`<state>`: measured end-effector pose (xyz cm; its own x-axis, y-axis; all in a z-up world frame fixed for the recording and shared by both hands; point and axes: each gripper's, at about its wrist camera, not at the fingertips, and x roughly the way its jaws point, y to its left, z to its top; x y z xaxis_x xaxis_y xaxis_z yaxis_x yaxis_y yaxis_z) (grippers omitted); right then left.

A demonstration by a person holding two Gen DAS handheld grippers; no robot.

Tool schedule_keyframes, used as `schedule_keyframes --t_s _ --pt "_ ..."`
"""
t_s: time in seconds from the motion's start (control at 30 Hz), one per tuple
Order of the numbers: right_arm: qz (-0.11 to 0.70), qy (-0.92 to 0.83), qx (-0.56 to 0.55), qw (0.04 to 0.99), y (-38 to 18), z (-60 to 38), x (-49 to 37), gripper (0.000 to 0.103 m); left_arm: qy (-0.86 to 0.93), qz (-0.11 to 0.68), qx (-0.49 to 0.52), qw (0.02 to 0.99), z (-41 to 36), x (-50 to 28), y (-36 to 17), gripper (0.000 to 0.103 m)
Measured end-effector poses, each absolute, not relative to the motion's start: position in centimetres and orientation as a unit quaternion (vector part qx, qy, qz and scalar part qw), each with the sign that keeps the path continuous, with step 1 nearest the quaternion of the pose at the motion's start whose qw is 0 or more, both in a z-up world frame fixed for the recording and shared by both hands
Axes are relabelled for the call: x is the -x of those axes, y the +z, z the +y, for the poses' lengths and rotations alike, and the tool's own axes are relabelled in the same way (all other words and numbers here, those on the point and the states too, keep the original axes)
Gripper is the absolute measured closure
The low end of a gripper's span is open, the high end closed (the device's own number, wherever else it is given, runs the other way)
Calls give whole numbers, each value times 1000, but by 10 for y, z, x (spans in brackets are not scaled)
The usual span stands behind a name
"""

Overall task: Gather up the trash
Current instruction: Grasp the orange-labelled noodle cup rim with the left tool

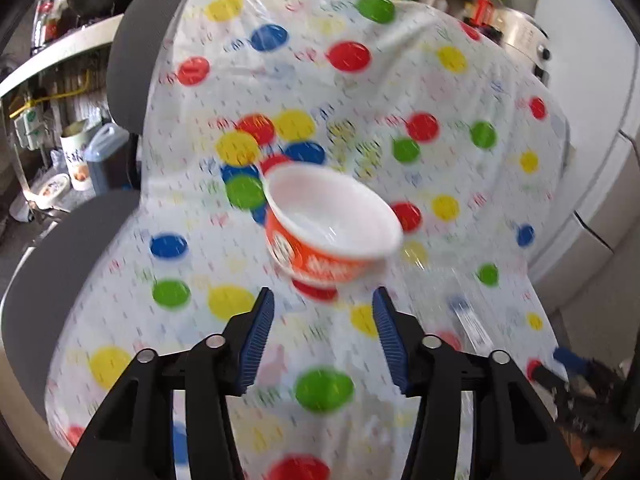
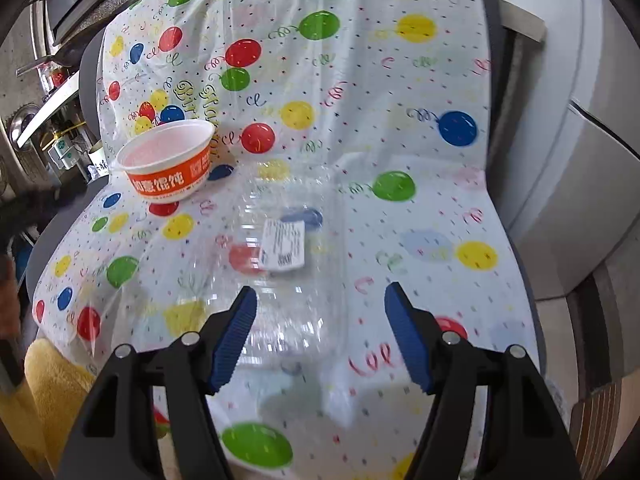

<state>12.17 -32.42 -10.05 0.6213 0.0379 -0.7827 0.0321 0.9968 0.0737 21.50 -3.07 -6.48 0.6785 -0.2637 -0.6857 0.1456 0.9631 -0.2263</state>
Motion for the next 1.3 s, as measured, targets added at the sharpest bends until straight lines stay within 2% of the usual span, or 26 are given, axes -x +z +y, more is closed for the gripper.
schedule_keyframes --t_s 0.07,0.23,0.37,0.5,0.67,0.97,1.07,1.17,1.2,1.3 --pt "436 7 -40 899 -102 -323 -130 37 -99 385 87 913 -25 -239 -60 60" --pt "437 11 -39 899 -106 -323 -145 37 -80 408 90 905 -24 -295 -69 61" --pt "442 8 -38 896 -111 -326 -148 37 -75 438 107 889 -18 -328 -86 71" --pt "451 4 -35 892 -117 -328 -149 37 -75 458 91 881 -25 -341 -102 77" --pt "451 -1 -36 892 -118 -330 -148 37 -71 456 78 884 -24 -329 -111 94" --pt "450 14 -41 892 -113 -326 -144 38 -102 408 110 901 -3 -242 -88 98" --pt "447 17 -37 894 -114 -323 -144 47 -105 405 111 901 -4 -215 -82 98" --pt "444 14 -52 895 -119 -327 -150 63 -117 409 120 897 -9 -198 -86 98" --pt "442 11 -57 895 -121 -329 -153 72 -117 412 121 896 -8 -197 -88 98" --pt "448 13 -74 891 -131 -334 -166 78 -119 424 125 889 -12 -193 -96 98"
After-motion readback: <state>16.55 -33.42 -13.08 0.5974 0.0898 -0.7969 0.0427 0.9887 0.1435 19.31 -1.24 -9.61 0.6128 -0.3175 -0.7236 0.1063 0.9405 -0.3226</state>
